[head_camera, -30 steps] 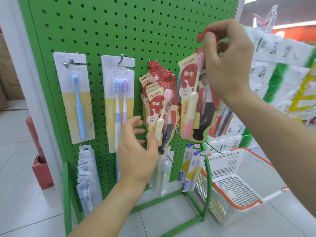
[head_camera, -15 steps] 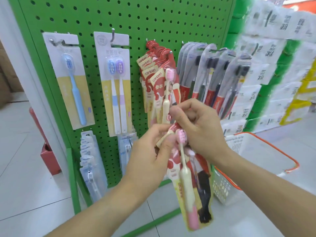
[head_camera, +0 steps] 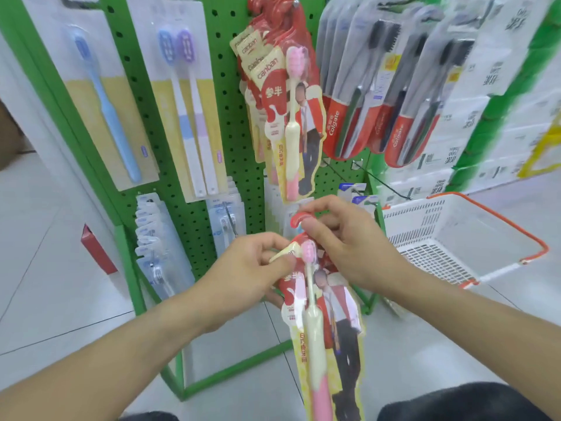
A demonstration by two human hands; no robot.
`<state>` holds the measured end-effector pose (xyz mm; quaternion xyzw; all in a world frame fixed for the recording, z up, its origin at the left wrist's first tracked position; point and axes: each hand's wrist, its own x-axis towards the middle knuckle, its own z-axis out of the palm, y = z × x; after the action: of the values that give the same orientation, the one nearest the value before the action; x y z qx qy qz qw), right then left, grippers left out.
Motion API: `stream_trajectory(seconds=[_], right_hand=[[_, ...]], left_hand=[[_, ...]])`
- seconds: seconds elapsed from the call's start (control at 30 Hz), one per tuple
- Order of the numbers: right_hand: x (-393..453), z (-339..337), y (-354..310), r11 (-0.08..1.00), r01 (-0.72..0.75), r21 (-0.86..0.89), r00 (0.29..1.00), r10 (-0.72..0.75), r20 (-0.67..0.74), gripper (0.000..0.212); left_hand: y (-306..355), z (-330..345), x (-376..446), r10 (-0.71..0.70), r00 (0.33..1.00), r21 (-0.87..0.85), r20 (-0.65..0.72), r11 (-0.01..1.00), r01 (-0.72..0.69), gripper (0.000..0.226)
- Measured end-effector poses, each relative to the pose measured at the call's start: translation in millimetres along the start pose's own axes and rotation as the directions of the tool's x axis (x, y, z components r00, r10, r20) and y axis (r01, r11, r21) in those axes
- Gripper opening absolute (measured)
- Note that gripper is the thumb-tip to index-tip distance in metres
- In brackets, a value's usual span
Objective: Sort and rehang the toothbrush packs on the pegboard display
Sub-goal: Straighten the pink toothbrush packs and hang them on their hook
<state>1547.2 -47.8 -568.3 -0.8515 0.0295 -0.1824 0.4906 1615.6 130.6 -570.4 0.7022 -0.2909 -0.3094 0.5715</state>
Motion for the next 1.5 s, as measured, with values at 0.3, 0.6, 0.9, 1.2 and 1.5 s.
stream_trajectory(seconds=[0.3,0.6,0.9,1.2,1.5], right_hand=[[0,-18,2,0.992,-0.127,-0.011,0.937,0.124,0.326,0.049],[1,-12,18,0.900,-0.292,0.323,0.946,0.222,0.235,0.061],[4,-15,14,0.925,-0.313,0.215,0.930,0.252,0.267,0.026],[1,-9,18,0.927,-0.337,0.164,0.900,0.266,0.345,0.029],[5,-8,22,0.805,-0.385,0.451,0.920,0.374,0.117,0.029]], left_hand=[[-19,12,14,-0.079,0.991,0.096,-0.106,0.991,0.089,0.016],[-22,4,17,-0.085,0.996,0.092,0.010,0.992,0.083,0.014],[-15,-2,14,-0.034,0.999,0.009,-0.013,0.999,0.035,0.015],[-21,3,12,-0.074,0.997,0.117,-0.016,0.990,0.075,0.015],[-19,8,17,-0.154,0.988,-0.028,-0.012,0.988,0.154,0.040]])
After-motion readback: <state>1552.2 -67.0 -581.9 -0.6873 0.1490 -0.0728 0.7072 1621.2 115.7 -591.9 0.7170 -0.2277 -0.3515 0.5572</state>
